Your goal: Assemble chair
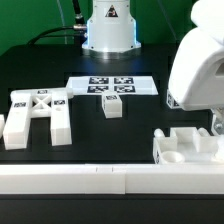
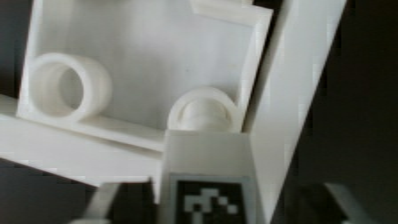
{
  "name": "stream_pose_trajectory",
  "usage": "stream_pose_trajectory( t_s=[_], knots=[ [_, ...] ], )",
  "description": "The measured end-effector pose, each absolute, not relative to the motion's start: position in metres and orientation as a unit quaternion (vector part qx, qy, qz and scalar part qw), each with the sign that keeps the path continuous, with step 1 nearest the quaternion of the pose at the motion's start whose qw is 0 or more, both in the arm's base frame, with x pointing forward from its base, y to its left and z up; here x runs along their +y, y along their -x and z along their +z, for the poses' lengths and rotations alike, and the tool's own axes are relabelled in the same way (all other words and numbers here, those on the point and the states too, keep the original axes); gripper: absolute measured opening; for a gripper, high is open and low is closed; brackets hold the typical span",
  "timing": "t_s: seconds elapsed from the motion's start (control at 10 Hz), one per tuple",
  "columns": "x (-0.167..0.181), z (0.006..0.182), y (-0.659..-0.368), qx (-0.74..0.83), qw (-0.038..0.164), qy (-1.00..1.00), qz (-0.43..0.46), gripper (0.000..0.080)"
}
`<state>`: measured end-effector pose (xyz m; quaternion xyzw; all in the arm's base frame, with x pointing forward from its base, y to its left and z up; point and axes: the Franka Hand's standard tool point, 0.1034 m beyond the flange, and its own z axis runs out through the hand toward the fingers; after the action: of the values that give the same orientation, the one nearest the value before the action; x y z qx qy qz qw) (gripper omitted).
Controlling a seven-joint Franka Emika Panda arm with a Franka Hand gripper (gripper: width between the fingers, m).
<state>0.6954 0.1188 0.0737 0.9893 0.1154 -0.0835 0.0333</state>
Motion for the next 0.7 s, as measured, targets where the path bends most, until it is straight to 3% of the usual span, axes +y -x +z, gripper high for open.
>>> stream_pose_trajectory(
  t_s=[0.3, 0.7],
  knots=[
    [0.118, 0.074, -0.696, 0.115, 0.033, -0.989, -0.082, 0.0284],
    [0.118, 0.073, -0.687, 0.107, 0.022, -0.994, 0.019, 0.0285]
  ],
)
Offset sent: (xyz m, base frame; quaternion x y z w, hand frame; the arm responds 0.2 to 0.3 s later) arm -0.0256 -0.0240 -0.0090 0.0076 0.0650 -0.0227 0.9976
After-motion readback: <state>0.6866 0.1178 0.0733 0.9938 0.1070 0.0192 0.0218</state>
